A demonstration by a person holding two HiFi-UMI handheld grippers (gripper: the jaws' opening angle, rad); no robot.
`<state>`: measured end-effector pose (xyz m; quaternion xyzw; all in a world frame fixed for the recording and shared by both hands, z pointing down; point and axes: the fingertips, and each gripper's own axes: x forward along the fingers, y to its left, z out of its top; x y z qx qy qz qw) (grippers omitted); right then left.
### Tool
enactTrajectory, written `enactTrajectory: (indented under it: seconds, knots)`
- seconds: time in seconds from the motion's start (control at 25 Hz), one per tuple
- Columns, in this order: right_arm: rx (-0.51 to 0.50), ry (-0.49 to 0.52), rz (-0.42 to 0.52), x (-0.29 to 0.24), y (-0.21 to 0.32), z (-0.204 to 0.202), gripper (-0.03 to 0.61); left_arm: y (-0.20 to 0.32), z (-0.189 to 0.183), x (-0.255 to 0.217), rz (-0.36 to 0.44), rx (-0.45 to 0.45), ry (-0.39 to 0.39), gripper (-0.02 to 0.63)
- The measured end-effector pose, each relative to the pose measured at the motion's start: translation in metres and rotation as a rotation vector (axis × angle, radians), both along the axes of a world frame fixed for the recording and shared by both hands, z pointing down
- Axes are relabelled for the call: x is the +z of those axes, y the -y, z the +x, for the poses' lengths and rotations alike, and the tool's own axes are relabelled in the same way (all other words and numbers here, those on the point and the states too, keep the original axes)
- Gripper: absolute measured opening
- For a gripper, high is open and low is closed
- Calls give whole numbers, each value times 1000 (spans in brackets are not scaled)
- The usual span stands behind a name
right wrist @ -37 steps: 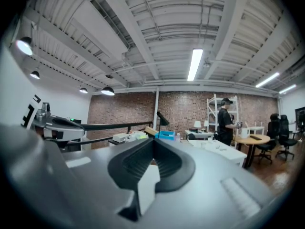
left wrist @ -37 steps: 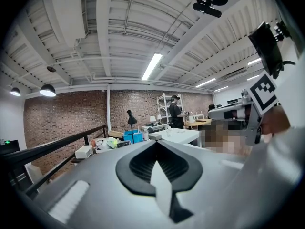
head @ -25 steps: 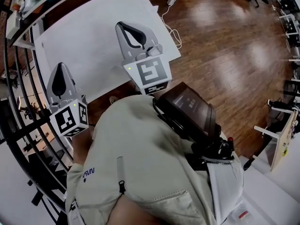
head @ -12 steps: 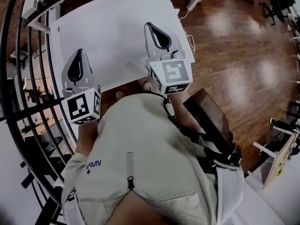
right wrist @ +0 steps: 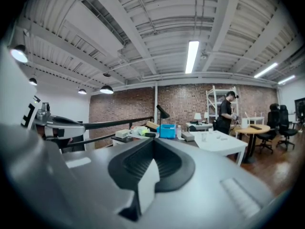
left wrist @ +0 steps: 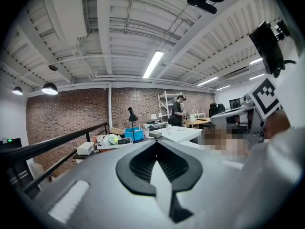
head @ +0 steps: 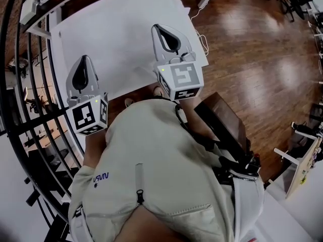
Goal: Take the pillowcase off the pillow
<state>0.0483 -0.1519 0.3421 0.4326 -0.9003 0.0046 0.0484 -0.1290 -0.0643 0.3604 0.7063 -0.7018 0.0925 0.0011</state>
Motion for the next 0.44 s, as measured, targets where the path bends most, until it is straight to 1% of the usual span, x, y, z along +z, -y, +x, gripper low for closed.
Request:
enactTrajectory:
  seconds: [0.44]
  knots:
    - [0,0,-12,4,0,0,0,5,3,3,-3,15,-1,5]
